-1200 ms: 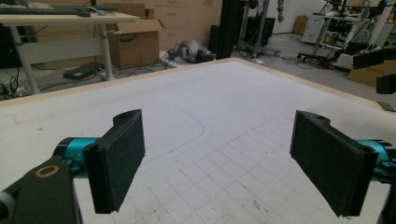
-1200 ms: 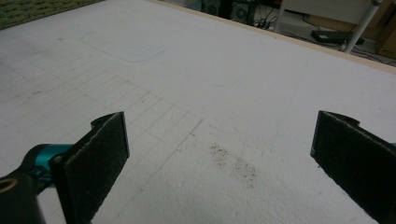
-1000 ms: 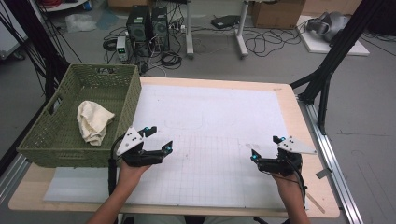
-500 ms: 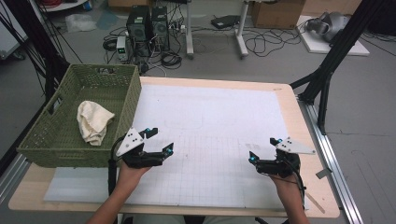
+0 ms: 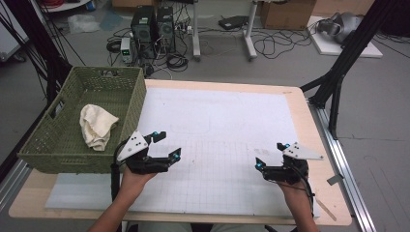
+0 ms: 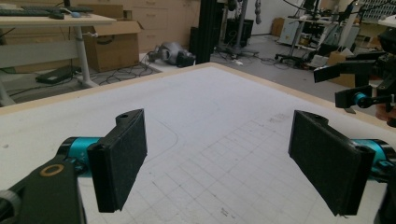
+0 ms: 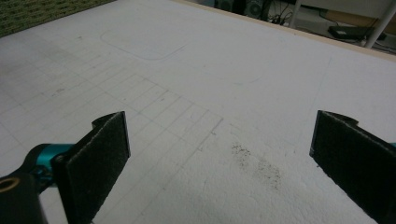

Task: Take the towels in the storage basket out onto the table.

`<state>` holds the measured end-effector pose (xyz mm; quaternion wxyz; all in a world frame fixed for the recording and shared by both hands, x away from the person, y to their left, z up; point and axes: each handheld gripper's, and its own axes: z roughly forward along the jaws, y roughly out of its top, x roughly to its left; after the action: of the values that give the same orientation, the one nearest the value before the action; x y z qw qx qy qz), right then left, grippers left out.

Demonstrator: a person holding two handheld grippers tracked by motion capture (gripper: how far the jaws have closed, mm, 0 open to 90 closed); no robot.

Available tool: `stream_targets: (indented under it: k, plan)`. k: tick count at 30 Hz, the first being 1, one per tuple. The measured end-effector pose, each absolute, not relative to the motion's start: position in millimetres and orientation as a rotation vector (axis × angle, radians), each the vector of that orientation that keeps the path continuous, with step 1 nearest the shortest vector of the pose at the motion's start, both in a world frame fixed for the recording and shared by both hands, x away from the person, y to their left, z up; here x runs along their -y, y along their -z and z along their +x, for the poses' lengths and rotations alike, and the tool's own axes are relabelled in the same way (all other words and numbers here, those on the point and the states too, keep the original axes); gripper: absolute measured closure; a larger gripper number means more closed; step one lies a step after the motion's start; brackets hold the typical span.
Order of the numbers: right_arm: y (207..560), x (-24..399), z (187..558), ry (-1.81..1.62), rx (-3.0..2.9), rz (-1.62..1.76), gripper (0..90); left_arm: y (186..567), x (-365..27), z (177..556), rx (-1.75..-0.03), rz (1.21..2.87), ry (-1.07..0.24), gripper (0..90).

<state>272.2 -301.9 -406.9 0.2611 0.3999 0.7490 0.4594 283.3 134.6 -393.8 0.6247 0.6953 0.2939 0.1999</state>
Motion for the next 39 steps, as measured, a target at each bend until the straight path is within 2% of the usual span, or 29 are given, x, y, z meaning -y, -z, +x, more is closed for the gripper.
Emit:
stream_targets:
  k: [8, 17, 26, 39]
  plan:
    - [407, 301, 271, -1.238, -2.033, 1.081, 4.0, 385, -140, 283, -0.680, 1.567, -0.477, 20.4]
    - [407, 301, 271, -1.238, -2.032, 1.088, 4.0, 348, -161, 281, -0.653, 1.512, -0.501, 20.7]
    - [409, 300, 272, -1.234, -2.039, 1.083, 4.0, 315, -202, 281, -0.648, 1.525, -0.531, 20.6]
    - [409, 297, 273, -1.235, -2.041, 1.095, 4.0, 286, -265, 305, -0.748, 1.504, -0.584, 19.3]
